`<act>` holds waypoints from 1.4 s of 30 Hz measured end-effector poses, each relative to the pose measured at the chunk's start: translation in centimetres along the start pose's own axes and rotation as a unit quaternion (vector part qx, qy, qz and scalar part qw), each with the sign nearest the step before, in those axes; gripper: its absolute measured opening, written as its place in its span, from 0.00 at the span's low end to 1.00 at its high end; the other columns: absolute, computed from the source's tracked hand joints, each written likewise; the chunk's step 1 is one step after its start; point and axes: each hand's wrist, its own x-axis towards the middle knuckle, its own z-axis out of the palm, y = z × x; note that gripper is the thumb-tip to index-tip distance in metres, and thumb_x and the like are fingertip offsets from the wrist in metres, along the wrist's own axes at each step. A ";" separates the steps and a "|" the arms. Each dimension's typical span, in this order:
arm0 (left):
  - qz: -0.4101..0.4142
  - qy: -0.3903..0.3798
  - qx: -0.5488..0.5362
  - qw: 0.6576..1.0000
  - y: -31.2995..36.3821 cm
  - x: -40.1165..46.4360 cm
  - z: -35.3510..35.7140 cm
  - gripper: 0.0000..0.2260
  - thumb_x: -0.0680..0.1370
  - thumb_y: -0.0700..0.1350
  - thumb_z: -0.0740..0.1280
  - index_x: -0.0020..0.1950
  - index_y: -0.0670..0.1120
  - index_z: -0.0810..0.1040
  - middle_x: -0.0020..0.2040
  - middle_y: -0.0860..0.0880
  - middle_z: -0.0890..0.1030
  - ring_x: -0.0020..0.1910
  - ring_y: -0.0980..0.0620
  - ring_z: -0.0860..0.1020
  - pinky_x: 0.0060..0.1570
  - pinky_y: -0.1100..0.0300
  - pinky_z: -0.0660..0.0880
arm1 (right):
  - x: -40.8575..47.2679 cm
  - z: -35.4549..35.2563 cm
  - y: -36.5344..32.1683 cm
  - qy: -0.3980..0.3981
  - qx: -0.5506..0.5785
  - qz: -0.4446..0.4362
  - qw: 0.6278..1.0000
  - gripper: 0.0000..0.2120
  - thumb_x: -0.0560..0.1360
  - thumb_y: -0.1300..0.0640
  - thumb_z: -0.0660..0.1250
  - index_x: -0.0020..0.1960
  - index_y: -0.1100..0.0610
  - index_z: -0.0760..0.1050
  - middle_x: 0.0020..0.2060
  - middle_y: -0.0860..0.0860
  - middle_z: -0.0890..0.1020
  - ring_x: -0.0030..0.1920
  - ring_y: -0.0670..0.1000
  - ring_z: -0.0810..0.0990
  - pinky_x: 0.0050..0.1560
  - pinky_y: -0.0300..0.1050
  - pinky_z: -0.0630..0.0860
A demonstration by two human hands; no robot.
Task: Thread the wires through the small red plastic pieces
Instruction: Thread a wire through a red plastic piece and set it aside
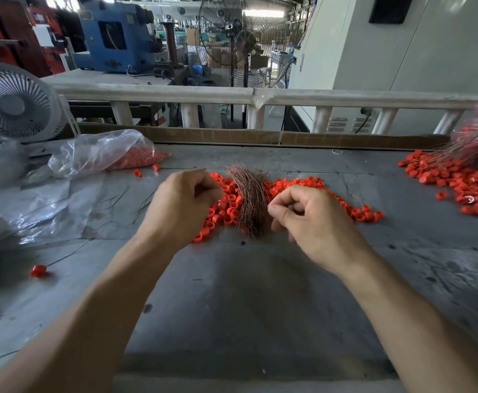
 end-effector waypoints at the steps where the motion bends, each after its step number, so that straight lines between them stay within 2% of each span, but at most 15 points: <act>1: -0.018 0.008 0.018 1.000 -0.3 0.2 -0.2 0.06 0.77 0.43 0.73 0.42 0.52 0.83 0.36 0.58 0.82 0.34 0.61 0.79 0.33 0.65 0.73 | 0.1 0.0 0.1 0.011 0.006 0.006 1.000 0.07 0.80 0.55 0.69 0.42 0.49 0.79 0.34 0.43 0.85 0.29 0.39 0.77 0.35 0.37 0.72; 4: -0.041 0.004 0.060 0.997 -0.9 0.3 -0.3 0.05 0.76 0.45 0.74 0.41 0.53 0.83 0.37 0.58 0.82 0.35 0.60 0.78 0.35 0.62 0.73 | 0.1 0.2 0.1 0.028 0.013 0.017 0.999 0.08 0.80 0.55 0.69 0.42 0.49 0.79 0.34 0.43 0.85 0.28 0.39 0.77 0.34 0.37 0.71; 6: -0.033 -0.016 0.089 0.995 -0.8 0.0 -0.2 0.04 0.74 0.46 0.76 0.40 0.53 0.83 0.35 0.59 0.81 0.33 0.61 0.76 0.33 0.62 0.70 | 0.0 0.4 0.0 0.027 0.008 0.022 0.999 0.08 0.80 0.54 0.69 0.42 0.49 0.79 0.34 0.43 0.85 0.28 0.39 0.77 0.34 0.36 0.71; 10: -0.014 -0.051 0.136 0.989 -0.8 -0.4 0.1 0.04 0.72 0.46 0.77 0.41 0.53 0.83 0.36 0.58 0.80 0.38 0.61 0.76 0.37 0.59 0.72 | -0.3 0.5 -0.3 0.011 -0.002 0.029 0.999 0.07 0.79 0.53 0.70 0.42 0.48 0.80 0.35 0.42 0.85 0.30 0.39 0.79 0.35 0.36 0.72; 15: -0.009 -0.068 0.177 0.982 -0.7 -0.6 0.6 0.05 0.73 0.47 0.75 0.46 0.57 0.84 0.39 0.58 0.78 0.44 0.52 0.77 0.42 0.57 0.70 | -0.4 0.7 -0.8 -0.001 -0.008 0.031 0.999 0.07 0.79 0.54 0.70 0.42 0.48 0.80 0.34 0.42 0.85 0.29 0.39 0.78 0.34 0.37 0.73; 22: -0.003 -0.049 0.206 0.977 -0.8 -0.5 0.9 0.07 0.75 0.46 0.73 0.51 0.56 0.86 0.44 0.56 0.78 0.49 0.49 0.79 0.44 0.59 0.69 | -0.5 0.8 -1.0 -0.007 -0.005 0.030 1.000 0.07 0.79 0.55 0.71 0.42 0.48 0.80 0.34 0.43 0.85 0.29 0.38 0.78 0.31 0.31 0.70; 29: 0.023 -0.036 0.211 0.977 -1.0 -0.4 1.0 0.03 0.75 0.51 0.74 0.48 0.54 0.85 0.44 0.56 0.81 0.47 0.51 0.78 0.43 0.58 0.70 | -0.5 0.9 -0.9 -0.007 0.002 0.026 1.000 0.07 0.79 0.55 0.71 0.42 0.49 0.80 0.34 0.43 0.85 0.29 0.38 0.78 0.32 0.32 0.71; 32: 0.009 -0.033 0.115 0.993 -0.5 -0.5 0.9 0.03 0.75 0.50 0.75 0.44 0.54 0.83 0.38 0.57 0.82 0.39 0.55 0.79 0.36 0.60 0.70 | -0.4 0.9 -0.8 0.011 0.029 0.020 0.999 0.07 0.79 0.54 0.70 0.43 0.48 0.81 0.34 0.43 0.85 0.31 0.40 0.79 0.36 0.37 0.73; 34: -0.019 -0.042 -0.035 0.998 0.2 -0.5 0.9 0.03 0.75 0.48 0.76 0.43 0.52 0.83 0.34 0.54 0.84 0.31 0.54 0.81 0.31 0.60 0.73 | -0.3 0.8 -0.9 0.032 0.060 0.004 0.998 0.06 0.79 0.55 0.70 0.43 0.49 0.81 0.34 0.44 0.85 0.30 0.40 0.79 0.36 0.38 0.72; 35: -0.041 -0.055 -0.123 0.990 0.7 -0.5 0.8 0.03 0.75 0.46 0.77 0.44 0.50 0.84 0.35 0.51 0.85 0.31 0.51 0.82 0.31 0.58 0.75 | -0.2 0.8 -1.0 0.042 0.078 -0.005 0.996 0.06 0.79 0.55 0.70 0.43 0.49 0.81 0.34 0.44 0.85 0.30 0.41 0.78 0.36 0.38 0.72; 38: -0.096 -0.106 -0.371 0.917 1.8 -0.8 0.7 0.09 0.71 0.42 0.77 0.50 0.42 0.83 0.43 0.42 0.87 0.41 0.47 0.85 0.34 0.60 0.78 | -0.2 0.7 -1.2 0.063 0.134 -0.028 0.989 0.05 0.79 0.57 0.70 0.44 0.51 0.81 0.33 0.46 0.84 0.29 0.41 0.77 0.34 0.37 0.73; 40: -0.106 -0.124 -0.451 0.878 2.1 -0.9 0.9 0.13 0.69 0.40 0.75 0.52 0.39 0.81 0.44 0.41 0.86 0.43 0.48 0.86 0.37 0.61 0.81 | -0.3 0.7 -1.4 0.074 0.158 -0.036 0.984 0.05 0.79 0.56 0.70 0.45 0.51 0.81 0.33 0.47 0.84 0.29 0.42 0.77 0.32 0.35 0.74; 42: -0.102 -0.129 -0.477 0.863 2.2 -1.1 1.2 0.14 0.69 0.39 0.74 0.53 0.38 0.81 0.45 0.41 0.86 0.44 0.47 0.86 0.40 0.60 0.82 | -0.3 0.6 -1.5 0.080 0.170 -0.040 0.981 0.05 0.79 0.57 0.70 0.44 0.51 0.81 0.33 0.48 0.84 0.29 0.42 0.76 0.33 0.36 0.75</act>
